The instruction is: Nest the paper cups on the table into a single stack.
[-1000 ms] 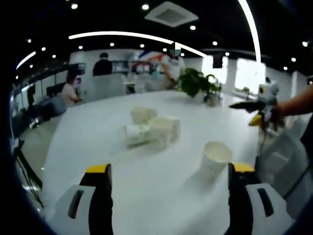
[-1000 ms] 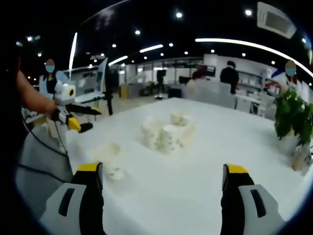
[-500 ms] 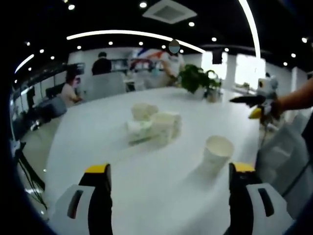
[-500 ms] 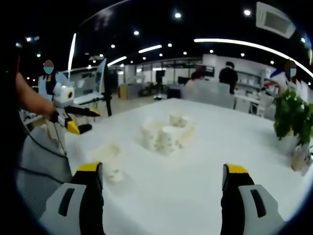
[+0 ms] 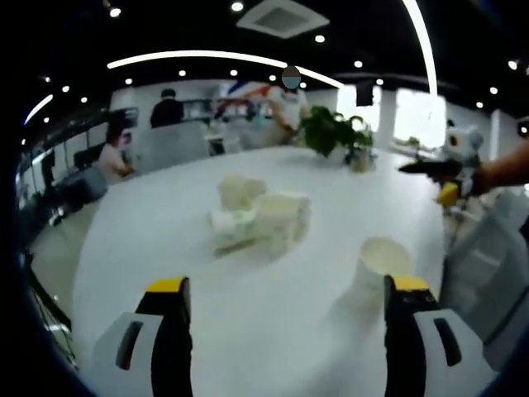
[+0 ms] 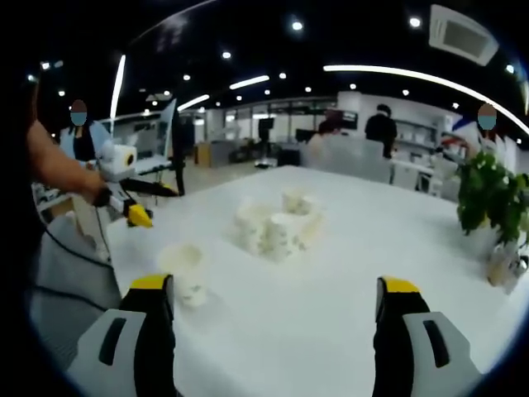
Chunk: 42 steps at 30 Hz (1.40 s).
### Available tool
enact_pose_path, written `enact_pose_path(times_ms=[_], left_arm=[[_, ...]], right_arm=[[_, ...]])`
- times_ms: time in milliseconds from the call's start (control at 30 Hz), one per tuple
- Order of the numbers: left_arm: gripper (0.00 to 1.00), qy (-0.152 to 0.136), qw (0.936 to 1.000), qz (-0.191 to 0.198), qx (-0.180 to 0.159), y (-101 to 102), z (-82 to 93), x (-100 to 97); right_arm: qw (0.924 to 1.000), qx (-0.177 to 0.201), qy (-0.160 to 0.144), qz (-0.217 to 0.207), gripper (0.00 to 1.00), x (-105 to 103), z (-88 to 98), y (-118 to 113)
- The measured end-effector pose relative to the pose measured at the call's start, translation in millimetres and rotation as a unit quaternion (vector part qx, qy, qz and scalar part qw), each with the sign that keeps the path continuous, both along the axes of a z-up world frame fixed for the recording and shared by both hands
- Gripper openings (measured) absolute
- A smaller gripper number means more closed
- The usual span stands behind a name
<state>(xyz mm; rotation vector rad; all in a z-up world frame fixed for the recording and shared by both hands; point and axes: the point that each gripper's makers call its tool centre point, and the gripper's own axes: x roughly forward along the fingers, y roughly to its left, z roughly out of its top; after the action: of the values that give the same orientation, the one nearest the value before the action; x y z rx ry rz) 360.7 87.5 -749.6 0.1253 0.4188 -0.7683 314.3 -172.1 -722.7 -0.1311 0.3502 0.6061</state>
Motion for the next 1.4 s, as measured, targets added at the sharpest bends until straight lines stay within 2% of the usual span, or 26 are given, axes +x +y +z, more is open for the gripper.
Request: enact_pose_path(times_ms=[167, 267, 333, 733, 1033, 1133, 1400], left_arm=[[0.93, -0.002, 1.0, -0.007, 0.001, -7.4, -1.9, 12.5], [0.91, -0.019, 0.9997, -0.017, -0.003, -16.3, 1.7, 24.9], [0.91, -0.03, 0.9991, -0.028, 0.007, -22.7, 2.0, 33.6], [0.85, -0.039, 0.9963, -0.075, 0.015, -61.0, -4.0, 64.2], [0.77, -0.047, 0.995, -0.085, 0.022, -82.4, -8.7, 87.8], [0.69, -0.048, 0.9952, -0.082, 0.021, -89.2, -9.8, 97.3], [0.7, -0.045, 0.9939, -0.094, 0.035, -101.1, -21.5, 109.2]], right_arm=[[1.0, -0.001, 0.001, -0.007, 1.0, -0.9, 0.8, -3.4], [0.9999, -0.003, 0.004, -0.009, 1.0, -2.1, -0.4, -4.6], [0.9999, -0.005, 0.006, -0.008, 1.0, -2.9, -1.1, -4.3], [0.9998, 0.0, 0.007, -0.018, 1.0, -4.4, 2.9, -5.8], [0.9996, 0.002, 0.012, -0.025, 1.0, -7.3, 2.5, -13.6], [0.9996, 0.001, 0.013, -0.026, 1.0, -6.6, 2.7, -14.8], [0.9996, 0.007, 0.012, -0.026, 1.0, -6.1, 3.5, -12.8]])
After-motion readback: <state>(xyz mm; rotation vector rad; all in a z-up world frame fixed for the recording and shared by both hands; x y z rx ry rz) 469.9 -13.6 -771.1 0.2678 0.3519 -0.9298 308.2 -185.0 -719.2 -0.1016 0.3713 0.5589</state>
